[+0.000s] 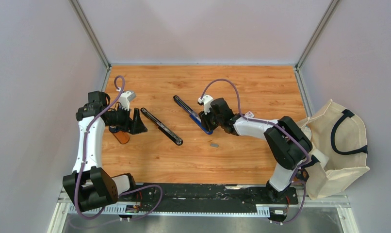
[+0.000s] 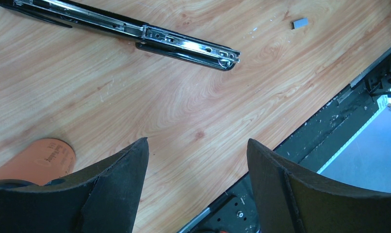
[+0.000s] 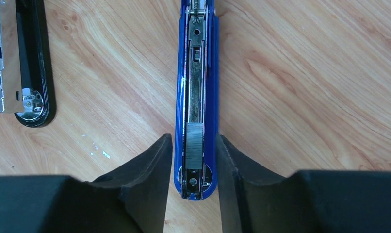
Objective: Load the staples into the stapler
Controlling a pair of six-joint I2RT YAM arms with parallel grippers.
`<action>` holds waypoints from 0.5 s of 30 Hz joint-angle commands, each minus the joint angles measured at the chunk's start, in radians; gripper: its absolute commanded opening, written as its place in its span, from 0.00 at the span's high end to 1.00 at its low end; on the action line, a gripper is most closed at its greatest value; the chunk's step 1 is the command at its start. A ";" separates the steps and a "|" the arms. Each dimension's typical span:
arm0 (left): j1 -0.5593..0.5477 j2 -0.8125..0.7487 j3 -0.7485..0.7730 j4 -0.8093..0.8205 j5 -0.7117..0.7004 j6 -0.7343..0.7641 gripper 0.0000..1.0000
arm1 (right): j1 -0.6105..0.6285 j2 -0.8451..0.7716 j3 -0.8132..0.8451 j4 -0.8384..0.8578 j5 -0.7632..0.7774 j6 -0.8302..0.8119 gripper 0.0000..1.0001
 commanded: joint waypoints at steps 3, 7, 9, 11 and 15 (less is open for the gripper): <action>0.008 0.003 -0.002 0.009 0.027 0.018 0.18 | 0.002 -0.140 0.078 -0.056 -0.041 -0.100 0.50; 0.009 0.001 -0.002 0.011 0.030 0.018 0.18 | 0.002 -0.225 0.130 -0.222 -0.077 -0.209 0.42; 0.009 0.003 -0.002 0.008 0.036 0.016 0.18 | 0.002 -0.234 0.156 -0.317 -0.089 -0.259 0.42; 0.009 0.004 -0.002 0.008 0.040 0.018 0.18 | 0.005 -0.230 0.177 -0.424 -0.112 -0.316 0.42; 0.009 -0.002 0.001 0.005 0.040 0.019 0.18 | 0.007 -0.223 0.145 -0.514 -0.095 -0.355 0.46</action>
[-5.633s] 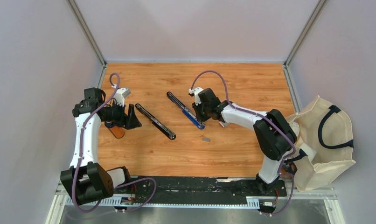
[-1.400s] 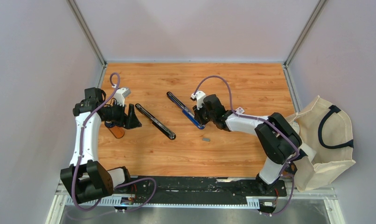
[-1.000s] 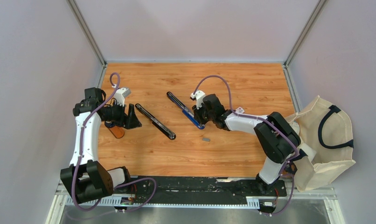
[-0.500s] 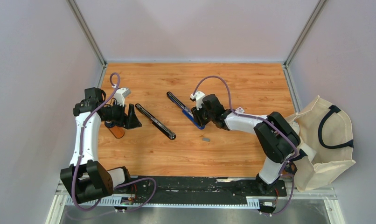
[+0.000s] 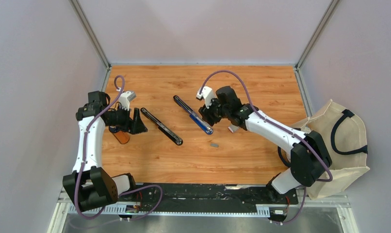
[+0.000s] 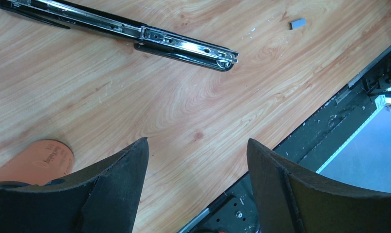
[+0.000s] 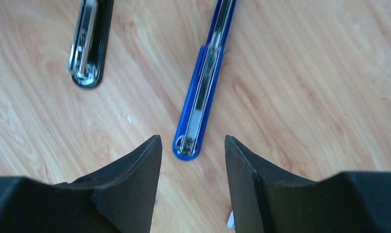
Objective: Load the staples into the stapler
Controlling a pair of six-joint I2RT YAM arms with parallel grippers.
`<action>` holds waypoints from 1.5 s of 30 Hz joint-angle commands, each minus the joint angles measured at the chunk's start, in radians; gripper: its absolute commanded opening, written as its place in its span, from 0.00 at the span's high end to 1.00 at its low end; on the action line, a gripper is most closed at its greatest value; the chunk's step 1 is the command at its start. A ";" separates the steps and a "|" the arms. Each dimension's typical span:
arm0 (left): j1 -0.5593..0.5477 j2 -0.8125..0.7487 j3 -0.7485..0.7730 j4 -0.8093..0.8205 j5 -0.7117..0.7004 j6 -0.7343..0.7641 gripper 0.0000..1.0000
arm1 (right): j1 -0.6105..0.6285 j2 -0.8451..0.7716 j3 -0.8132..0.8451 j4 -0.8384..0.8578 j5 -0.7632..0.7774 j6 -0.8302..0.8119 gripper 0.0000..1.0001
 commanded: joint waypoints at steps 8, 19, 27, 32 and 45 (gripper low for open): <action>0.009 -0.002 -0.003 0.007 0.034 0.016 0.18 | 0.059 0.021 -0.090 -0.291 -0.075 -0.186 0.51; 0.009 -0.013 -0.003 0.008 0.027 0.016 0.18 | 0.119 0.162 -0.082 -0.319 -0.007 -0.231 0.52; 0.009 -0.008 -0.003 0.008 0.027 0.018 0.18 | 0.128 0.179 -0.090 -0.268 0.050 -0.245 0.51; 0.009 -0.005 -0.005 0.007 0.027 0.016 0.18 | 0.130 0.182 -0.097 -0.254 0.050 -0.257 0.52; 0.009 -0.005 -0.006 0.008 0.027 0.018 0.18 | 0.133 0.241 -0.076 -0.293 0.019 -0.282 0.68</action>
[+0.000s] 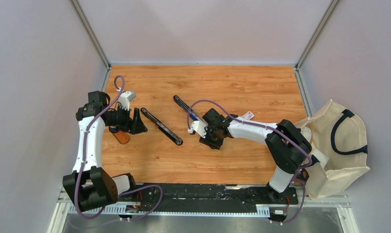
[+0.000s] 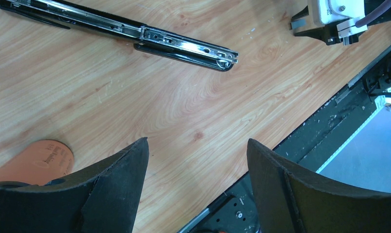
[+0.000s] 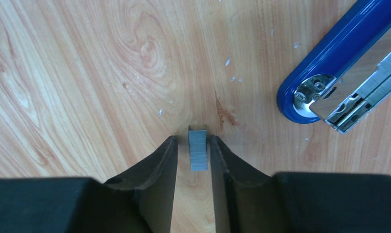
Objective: Load the staples into the stapler
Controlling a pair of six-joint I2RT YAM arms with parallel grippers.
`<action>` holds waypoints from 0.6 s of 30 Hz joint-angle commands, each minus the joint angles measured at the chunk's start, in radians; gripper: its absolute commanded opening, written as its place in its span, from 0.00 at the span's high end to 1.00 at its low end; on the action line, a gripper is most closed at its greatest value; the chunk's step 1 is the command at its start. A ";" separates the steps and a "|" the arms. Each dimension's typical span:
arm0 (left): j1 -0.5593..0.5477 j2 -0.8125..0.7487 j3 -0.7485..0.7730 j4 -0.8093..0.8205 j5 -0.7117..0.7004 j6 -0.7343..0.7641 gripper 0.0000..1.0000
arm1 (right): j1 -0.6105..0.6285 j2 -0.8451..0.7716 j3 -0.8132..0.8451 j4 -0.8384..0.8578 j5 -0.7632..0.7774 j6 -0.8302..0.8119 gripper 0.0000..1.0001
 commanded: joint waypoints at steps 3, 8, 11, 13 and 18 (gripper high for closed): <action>0.009 -0.003 -0.005 0.007 0.028 0.018 0.18 | 0.007 0.034 0.007 0.006 -0.011 -0.030 0.73; 0.009 -0.005 -0.006 0.008 0.028 0.019 0.18 | 0.007 0.026 0.012 0.008 -0.020 -0.025 0.83; 0.009 -0.004 -0.005 0.008 0.028 0.019 0.18 | 0.007 0.009 0.012 0.012 -0.018 -0.022 0.84; 0.009 -0.002 -0.005 0.010 0.028 0.021 0.18 | 0.006 -0.004 0.010 0.020 -0.014 -0.019 0.83; 0.009 0.001 -0.008 0.008 0.028 0.021 0.18 | 0.007 -0.064 0.029 0.024 -0.008 0.010 0.84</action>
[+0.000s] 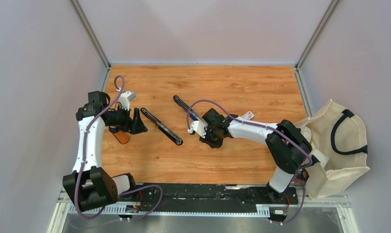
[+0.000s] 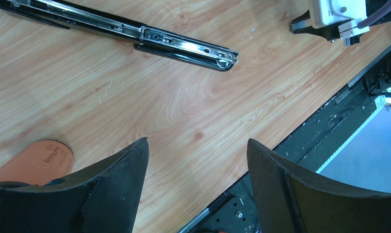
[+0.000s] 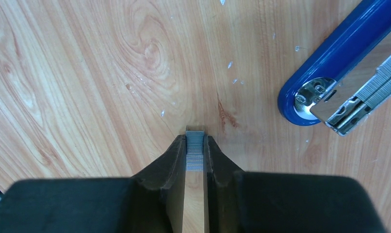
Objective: Load the staples into the stapler
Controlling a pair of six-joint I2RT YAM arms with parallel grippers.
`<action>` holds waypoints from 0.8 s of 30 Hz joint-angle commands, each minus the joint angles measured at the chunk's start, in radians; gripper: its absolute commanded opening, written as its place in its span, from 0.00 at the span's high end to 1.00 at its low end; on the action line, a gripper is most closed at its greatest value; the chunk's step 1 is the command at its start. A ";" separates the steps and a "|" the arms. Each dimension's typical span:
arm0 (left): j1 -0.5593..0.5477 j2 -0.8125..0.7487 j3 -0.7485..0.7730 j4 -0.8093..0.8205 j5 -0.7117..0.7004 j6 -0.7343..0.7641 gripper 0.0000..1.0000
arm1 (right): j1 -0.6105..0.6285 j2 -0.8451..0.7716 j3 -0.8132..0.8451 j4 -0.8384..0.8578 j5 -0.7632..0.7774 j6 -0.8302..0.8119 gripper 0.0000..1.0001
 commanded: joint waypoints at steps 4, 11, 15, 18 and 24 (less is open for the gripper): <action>0.009 0.009 -0.006 0.010 0.023 0.017 0.18 | 0.007 -0.117 0.072 0.045 0.002 0.088 0.86; 0.008 0.010 -0.005 0.007 0.015 0.016 0.18 | 0.045 -0.101 0.214 0.171 0.086 0.262 0.85; 0.009 0.006 -0.003 0.010 0.010 0.016 0.18 | 0.087 -0.030 0.307 0.248 0.120 0.360 0.85; 0.009 0.009 -0.005 0.011 0.012 0.014 0.18 | 0.121 0.044 0.377 0.276 0.143 0.430 0.85; 0.009 0.007 -0.003 0.008 0.015 0.016 0.18 | 0.159 0.234 0.564 0.171 0.174 0.584 0.86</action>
